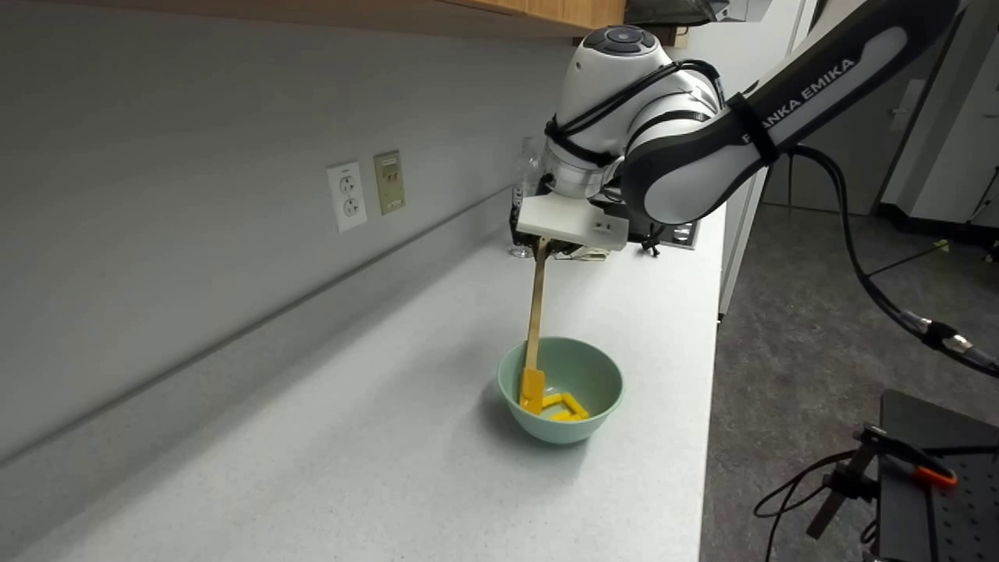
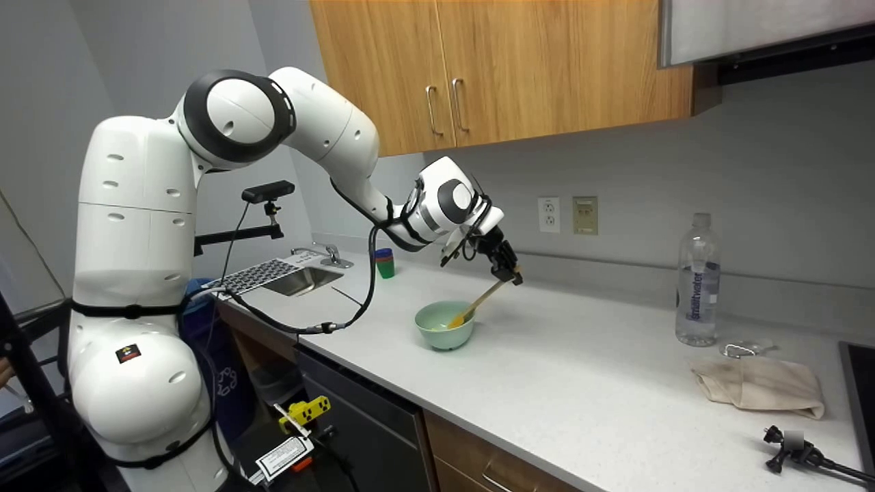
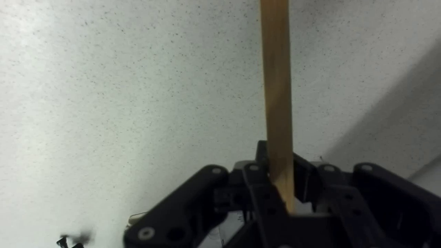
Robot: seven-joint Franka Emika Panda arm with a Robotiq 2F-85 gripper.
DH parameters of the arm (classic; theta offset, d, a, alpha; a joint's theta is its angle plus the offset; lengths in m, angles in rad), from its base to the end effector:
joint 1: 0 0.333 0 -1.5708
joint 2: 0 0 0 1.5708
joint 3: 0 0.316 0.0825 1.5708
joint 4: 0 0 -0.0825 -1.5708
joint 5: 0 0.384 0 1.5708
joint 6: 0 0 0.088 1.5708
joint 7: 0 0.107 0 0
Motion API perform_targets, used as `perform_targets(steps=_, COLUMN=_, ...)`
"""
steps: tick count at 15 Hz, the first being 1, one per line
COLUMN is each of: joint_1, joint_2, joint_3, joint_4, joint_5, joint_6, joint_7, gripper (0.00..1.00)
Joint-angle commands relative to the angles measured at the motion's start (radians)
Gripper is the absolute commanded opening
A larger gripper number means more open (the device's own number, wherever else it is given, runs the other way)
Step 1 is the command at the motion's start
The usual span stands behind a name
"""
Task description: Stir the contents of the blue bowl
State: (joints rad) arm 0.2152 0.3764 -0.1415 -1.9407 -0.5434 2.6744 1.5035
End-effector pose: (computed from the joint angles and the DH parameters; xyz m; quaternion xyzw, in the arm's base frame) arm 0.6442 0.0693 0.3251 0.8577 -0.4491 0.2501 0.0116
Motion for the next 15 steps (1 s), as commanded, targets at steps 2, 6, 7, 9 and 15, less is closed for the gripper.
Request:
perform_targets(steps=2, joint_1=0.033, joint_2=-0.039, joint_3=-0.019, joint_4=-0.021, joint_5=-0.009, joint_6=-0.014, joint_7=0.028, gripper=0.02)
perform_targets(steps=6, joint_1=0.042, joint_2=-0.085, joint_3=-0.012, joint_4=-0.045, joint_5=-0.021, joint_6=-0.036, joint_7=0.016, gripper=0.02)
perform_targets(steps=7, joint_1=0.043, joint_2=-0.099, joint_3=-0.009, joint_4=-0.052, joint_5=-0.027, joint_6=-0.047, joint_7=0.008, gripper=0.02)
perform_targets(steps=9, joint_1=0.043, joint_2=-0.134, joint_3=-0.003, joint_4=-0.072, joint_5=-0.043, joint_6=-0.067, joint_7=0.005, gripper=0.02)
perform_targets(steps=15, joint_1=0.011, joint_2=-0.217, joint_3=0.055, joint_4=-0.116, joint_5=-0.03, joint_6=-0.162, joint_7=-0.067, gripper=0.02)
